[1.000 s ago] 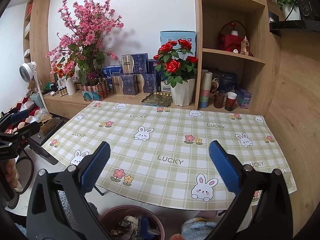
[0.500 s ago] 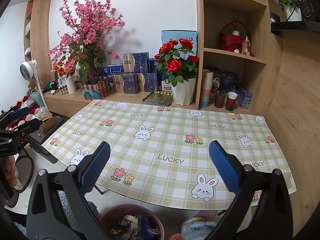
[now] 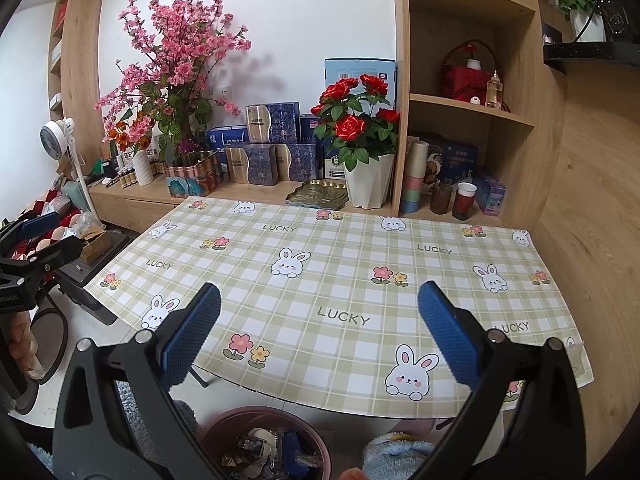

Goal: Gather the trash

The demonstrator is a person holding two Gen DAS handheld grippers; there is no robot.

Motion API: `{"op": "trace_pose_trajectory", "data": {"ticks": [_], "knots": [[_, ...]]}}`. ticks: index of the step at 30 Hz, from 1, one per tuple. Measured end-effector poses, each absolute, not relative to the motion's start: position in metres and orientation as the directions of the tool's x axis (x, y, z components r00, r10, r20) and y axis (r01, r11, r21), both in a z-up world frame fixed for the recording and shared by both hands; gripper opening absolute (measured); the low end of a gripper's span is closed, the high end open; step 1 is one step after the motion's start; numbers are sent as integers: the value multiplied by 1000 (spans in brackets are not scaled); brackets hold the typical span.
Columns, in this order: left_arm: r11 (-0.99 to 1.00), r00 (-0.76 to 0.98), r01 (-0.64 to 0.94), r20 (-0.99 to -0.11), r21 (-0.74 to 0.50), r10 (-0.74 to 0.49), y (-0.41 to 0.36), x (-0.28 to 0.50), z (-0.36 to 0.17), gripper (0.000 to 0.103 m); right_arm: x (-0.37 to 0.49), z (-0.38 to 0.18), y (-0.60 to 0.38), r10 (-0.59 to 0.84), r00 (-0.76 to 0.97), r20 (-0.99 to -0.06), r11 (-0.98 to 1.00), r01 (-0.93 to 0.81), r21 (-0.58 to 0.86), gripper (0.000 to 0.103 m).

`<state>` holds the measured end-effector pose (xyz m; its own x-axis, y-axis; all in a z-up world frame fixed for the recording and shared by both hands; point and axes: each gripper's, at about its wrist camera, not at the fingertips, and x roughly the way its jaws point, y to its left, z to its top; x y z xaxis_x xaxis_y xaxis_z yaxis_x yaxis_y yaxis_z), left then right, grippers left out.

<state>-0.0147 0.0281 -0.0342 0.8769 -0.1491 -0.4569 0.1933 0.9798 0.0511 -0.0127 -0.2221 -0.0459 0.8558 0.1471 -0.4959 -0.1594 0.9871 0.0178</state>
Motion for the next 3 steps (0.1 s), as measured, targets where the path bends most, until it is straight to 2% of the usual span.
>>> {"op": "trace_pose_trajectory", "data": {"ticks": [3], "knots": [[981, 877, 186, -459, 56, -140, 28, -14, -35, 97, -13, -46, -222, 147, 855, -497, 987, -159, 18, 97]]}}
